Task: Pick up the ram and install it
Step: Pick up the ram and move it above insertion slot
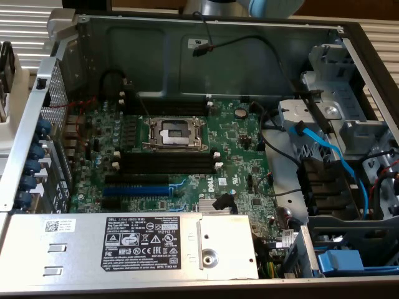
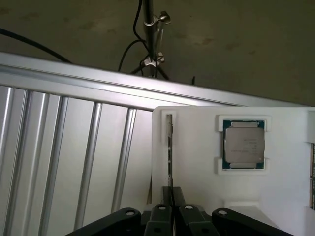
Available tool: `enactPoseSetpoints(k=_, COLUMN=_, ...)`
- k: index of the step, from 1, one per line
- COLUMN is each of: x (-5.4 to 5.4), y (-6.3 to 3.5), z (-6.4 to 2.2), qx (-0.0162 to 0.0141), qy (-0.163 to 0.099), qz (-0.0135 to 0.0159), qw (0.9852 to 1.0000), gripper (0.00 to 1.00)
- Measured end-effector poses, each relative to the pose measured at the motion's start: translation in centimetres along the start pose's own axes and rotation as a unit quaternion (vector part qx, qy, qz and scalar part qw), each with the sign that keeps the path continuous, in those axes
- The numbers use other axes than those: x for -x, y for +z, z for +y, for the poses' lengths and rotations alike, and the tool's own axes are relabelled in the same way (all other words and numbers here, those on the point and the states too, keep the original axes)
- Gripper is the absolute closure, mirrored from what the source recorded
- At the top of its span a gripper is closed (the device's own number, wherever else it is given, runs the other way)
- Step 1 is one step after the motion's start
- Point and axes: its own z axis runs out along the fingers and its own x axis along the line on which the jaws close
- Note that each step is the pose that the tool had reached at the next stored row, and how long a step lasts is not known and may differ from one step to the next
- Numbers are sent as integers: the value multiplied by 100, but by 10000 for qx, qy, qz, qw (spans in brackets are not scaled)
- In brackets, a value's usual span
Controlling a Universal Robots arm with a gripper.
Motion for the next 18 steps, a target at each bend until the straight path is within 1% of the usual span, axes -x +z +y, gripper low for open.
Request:
enactPoseSetpoints(k=4, x=7, y=-15, z=11, qx=-2, qy=-4, qz=-5, qw=10000, gripper=88)
enactPoseSetpoints(k=7, x=52, y=-29, z=7, qx=-2, qy=-5, qz=-5, qw=10000, gripper=88)
enactPoseSetpoints(k=10, x=54, y=-64, z=8, qx=-1, qy=-6, qz=-8, qw=10000, gripper=88)
enactPoseSetpoints(k=12, x=55, y=-107, z=11, qx=-2, qy=-6, qz=-11, qw=10000, gripper=88)
enactPoseSetpoints(k=14, x=56, y=-178, z=13, qx=-2, qy=-6, qz=-11, qw=10000, gripper=88)
enactPoseSetpoints(k=16, x=53, y=-359, z=16, qx=-3, qy=-5, qz=-11, qw=10000, gripper=88)
enactPoseSetpoints(k=18, x=44, y=-453, z=17, qx=-2, qy=-5, qz=-11, qw=10000, gripper=88)
